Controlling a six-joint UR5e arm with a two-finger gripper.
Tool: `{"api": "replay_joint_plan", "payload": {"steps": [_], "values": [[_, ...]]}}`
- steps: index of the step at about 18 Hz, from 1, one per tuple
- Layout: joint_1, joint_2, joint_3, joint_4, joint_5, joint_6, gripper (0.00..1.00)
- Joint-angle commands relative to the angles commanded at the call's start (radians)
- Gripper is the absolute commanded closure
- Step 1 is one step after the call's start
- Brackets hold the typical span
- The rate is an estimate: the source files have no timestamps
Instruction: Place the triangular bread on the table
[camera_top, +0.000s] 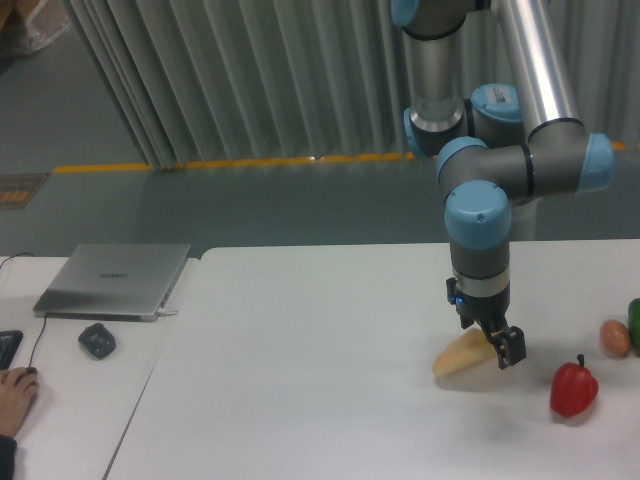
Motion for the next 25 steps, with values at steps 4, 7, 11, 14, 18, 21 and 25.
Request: {"api": "replay_joint_plan", "payload": {"steps": [4, 7, 11, 14, 18, 21, 25], "values": [[0.032, 0.034, 0.035, -0.024, 0.038, 0.021, 0.00], [0.063, 0.041, 0.049, -0.034, 0.038, 0.107, 0.00], [0.133, 0.061, 0.063, -0.020, 0.037, 0.216, 0.00], [0.184, 0.061, 0.066, -0.020, 0.035, 0.304, 0.00], [0.247, 0.052, 0.080, -0.020, 0.029, 0.428, 0.00], [0.320, 0.041, 0.084, -0.018, 0.029, 0.642, 0.00], [0.414, 0.023, 0.097, -0.014, 0.005, 0.828, 0.00]]}}
